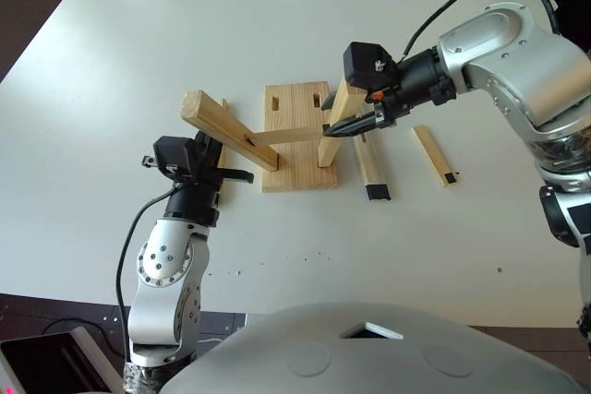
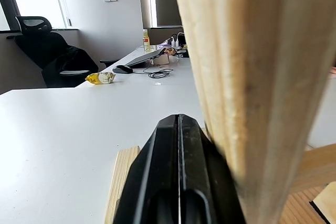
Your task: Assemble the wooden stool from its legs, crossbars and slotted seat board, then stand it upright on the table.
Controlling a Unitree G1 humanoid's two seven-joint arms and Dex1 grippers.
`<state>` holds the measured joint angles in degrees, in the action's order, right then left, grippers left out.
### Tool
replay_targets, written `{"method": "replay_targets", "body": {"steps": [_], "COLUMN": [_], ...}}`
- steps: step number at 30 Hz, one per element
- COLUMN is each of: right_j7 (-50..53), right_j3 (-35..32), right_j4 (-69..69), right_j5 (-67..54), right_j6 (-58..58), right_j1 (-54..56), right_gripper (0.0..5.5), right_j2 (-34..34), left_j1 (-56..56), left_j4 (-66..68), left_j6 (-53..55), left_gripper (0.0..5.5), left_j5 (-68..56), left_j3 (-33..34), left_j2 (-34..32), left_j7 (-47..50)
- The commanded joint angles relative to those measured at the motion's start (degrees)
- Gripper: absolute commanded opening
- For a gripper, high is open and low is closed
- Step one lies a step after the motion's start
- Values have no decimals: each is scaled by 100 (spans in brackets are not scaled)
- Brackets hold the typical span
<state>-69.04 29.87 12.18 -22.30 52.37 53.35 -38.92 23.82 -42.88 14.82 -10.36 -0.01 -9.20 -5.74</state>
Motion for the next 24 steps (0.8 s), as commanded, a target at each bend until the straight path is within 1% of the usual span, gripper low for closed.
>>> {"method": "replay_targets", "body": {"steps": [1,3,4,6,8,9,10,12,14,15,16,17,18,20,22,24], "right_j7": [-210,-184,-156,-66,3,36,70,126,158,164,153,131,105,81,105,129], "right_j3": [884,829,797,727,702,695,693,685,699,699,698,696,698,718,727,731], "right_j4": [-35,-4,27,107,159,179,191,206,195,189,187,191,192,183,210,210], "right_j5": [167,155,130,69,11,-24,-55,-104,-118,-126,-138,-150,-149,-113,-98,-71], "right_j6": [193,237,275,380,456,485,508,554,561,567,577,583,580,550,555,537], "right_j1": [-421,-539,-597,-692,-721,-720,-709,-687,-647,-620,-583,-557,-545,-560,-608,-651], "right_gripper": [202,202,202,202,202,202,202,202,202,202,202,202,202,202,202,202], "right_j2": [131,35,8,3,48,73,111,169,237,264,290,300,301,305,328,346], "left_j1": [76,25,32,79,101,85,58,-103,-586,-732,-736,-597,-429,-217,-275,-353], "left_j4": [-67,93,151,231,211,149,60,-139,-325,-398,-471,-515,-531,-486,-383,-201], "left_j6": [-217,-244,-241,-257,-198,-133,-51,159,415,522,587,599,586,560,556,394], "left_gripper": [0,0,0,0,0,0,0,0,0,0,0,0,0,0,0,0], "left_j5": [-586,-875,-952,-870,-869,-832,-770,-674,-294,-168,-85,-81,-91,-68,-49,-4], "left_j3": [1010,2010,2330,2513,2420,2209,1846,815,-1111,-1811,-2197,-2254,-2159,-1824,-1535,-946], "left_j2": [-78,-72,-102,-202,-158,-126,-100,-52,115,170,151,60,-36,-201,-198,-100], "left_j7": [-95,238,308,241,187,165,109,-57,-243,-307,-347,-392,-418,-436,-375,-138]}}
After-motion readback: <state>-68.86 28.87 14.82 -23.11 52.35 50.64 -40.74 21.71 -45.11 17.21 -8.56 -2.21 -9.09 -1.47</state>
